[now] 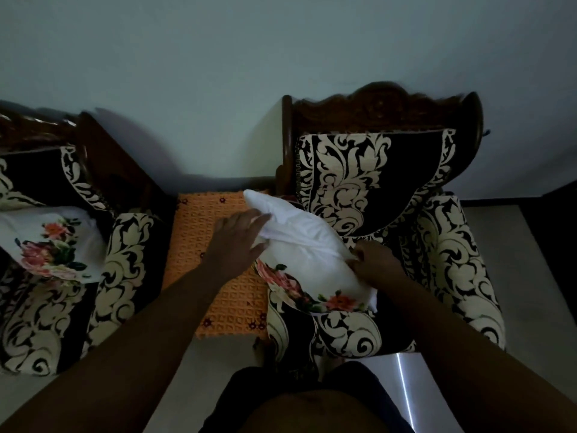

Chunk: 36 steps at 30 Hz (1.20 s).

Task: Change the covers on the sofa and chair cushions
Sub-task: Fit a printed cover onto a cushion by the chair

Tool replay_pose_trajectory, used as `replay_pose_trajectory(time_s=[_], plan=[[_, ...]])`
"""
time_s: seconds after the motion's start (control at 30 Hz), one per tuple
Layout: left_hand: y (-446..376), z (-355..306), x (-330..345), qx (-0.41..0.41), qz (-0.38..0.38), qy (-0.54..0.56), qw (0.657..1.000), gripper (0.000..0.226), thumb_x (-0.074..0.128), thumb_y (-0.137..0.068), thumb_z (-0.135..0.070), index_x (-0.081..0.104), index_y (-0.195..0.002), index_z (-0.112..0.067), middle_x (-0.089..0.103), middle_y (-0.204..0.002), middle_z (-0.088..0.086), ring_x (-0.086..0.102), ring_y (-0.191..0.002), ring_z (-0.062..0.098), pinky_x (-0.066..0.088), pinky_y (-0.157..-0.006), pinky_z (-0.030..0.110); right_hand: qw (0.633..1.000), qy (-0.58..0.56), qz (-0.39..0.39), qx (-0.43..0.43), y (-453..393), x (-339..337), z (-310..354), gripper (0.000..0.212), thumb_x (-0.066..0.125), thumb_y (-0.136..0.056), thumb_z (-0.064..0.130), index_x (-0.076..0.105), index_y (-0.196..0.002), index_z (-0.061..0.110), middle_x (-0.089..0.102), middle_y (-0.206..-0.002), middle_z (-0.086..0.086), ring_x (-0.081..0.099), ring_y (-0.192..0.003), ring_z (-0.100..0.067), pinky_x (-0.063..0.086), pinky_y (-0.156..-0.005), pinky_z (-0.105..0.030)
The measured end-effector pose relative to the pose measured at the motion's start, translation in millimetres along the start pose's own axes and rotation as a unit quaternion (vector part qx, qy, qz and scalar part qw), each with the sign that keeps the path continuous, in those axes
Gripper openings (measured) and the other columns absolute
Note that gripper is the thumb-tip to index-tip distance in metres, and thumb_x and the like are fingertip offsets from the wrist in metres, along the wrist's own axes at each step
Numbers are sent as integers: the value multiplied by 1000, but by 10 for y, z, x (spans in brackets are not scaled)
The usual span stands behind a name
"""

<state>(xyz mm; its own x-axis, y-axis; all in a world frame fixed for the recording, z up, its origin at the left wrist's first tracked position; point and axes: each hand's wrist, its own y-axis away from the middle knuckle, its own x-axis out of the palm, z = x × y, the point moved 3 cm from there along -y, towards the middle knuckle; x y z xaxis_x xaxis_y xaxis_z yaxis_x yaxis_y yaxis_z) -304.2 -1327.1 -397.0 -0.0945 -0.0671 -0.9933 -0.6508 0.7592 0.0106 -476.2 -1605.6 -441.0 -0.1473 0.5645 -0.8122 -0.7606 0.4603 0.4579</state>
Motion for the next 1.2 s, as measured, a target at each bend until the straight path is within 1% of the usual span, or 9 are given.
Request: replay_pose_trajectory(time_s=[0.13, 0.27, 0.43, 0.63, 0.8, 0.93, 1.03, 1.13, 1.2], plan=[[-136, -48, 34, 72, -15, -10, 997, 35, 70, -86, -37, 68, -120, -29, 69, -116, -3, 59, -111, 25, 40, -93, 47, 998, 40, -25, 31, -72, -88, 184, 20, 66, -83, 31, 57, -100, 31, 60, -116, -4, 58, -104, -26, 54, -86, -43], [-137, -46, 43, 112, -48, 29, 992, 23, 60, -88, -36, 70, -105, -26, 71, -102, -4, 62, -101, 23, 41, -94, 47, 984, -67, -112, -120, -88, -122, 957, 36, 61, -91, 15, 61, -127, 21, 59, -131, -7, 53, -119, -27, 48, -99, -42], [-114, -14, 77, 98, -4, 172, 980, 21, 52, -91, -36, 66, -103, -26, 67, -97, -5, 58, -99, 20, 40, -89, 41, 975, -67, -57, -204, -209, 161, 1553, 65, 57, -100, 33, 32, -157, 16, 48, -149, -13, 44, -133, -27, 31, -105, -30], [-170, 290, 144, 141, 140, 191, 961, 31, 60, -87, -57, 61, -107, -34, 68, -95, -12, 63, -90, 14, 38, -96, 38, 966, -46, -90, -236, -245, 383, 1419, 58, 60, -91, 27, 47, -146, 38, 57, -124, -8, 51, -114, -27, 44, -97, -46], [-382, 338, -19, 169, 169, 121, 963, 37, 58, -79, -81, 60, -89, -45, 56, -89, -22, 39, -93, 6, 25, -88, 37, 966, 13, -63, -252, -194, 393, 1433, 33, 59, -94, 23, 70, -125, 26, 53, -138, -14, 44, -129, -34, 40, -103, -45], [-483, 345, -111, 142, 138, 238, 951, 32, 69, -83, -62, 64, -99, -34, 57, -93, -12, 43, -98, 9, 25, -90, 37, 974, 45, 44, -218, -302, 325, 1389, 33, 57, -96, 13, 70, -124, 24, 41, -151, -2, 26, -139, -29, 34, -110, -42], [-509, 374, -107, 107, 112, 278, 948, 24, 74, -87, -44, 61, -101, -29, 56, -92, -13, 49, -98, 15, 26, -86, 33, 967, 63, 94, -230, -362, 382, 1337, 29, 51, -97, 8, 73, -115, 16, 46, -149, -4, 33, -137, -28, 32, -114, -43], [-570, 339, -58, 75, 121, 286, 947, 17, 71, -91, -33, 57, -101, -34, 49, -89, -22, 50, -100, 16, 26, -86, 33, 961, -66, 168, -209, -301, 380, 1294, 37, 48, -100, 1, 63, -133, 6, 44, -152, -6, 40, -138, -18, 32, -118, -40], [-617, 366, 39, 16, 151, 323, 934, 14, 66, -94, -33, 59, -106, -37, 53, -98, -20, 52, -105, 16, 34, -95, 37, 947, -185, 204, -166, -159, 234, 1278, 35, 48, -103, 13, 66, -133, 19, 43, -153, 11, 36, -141, -4, 28, -121, -32]])
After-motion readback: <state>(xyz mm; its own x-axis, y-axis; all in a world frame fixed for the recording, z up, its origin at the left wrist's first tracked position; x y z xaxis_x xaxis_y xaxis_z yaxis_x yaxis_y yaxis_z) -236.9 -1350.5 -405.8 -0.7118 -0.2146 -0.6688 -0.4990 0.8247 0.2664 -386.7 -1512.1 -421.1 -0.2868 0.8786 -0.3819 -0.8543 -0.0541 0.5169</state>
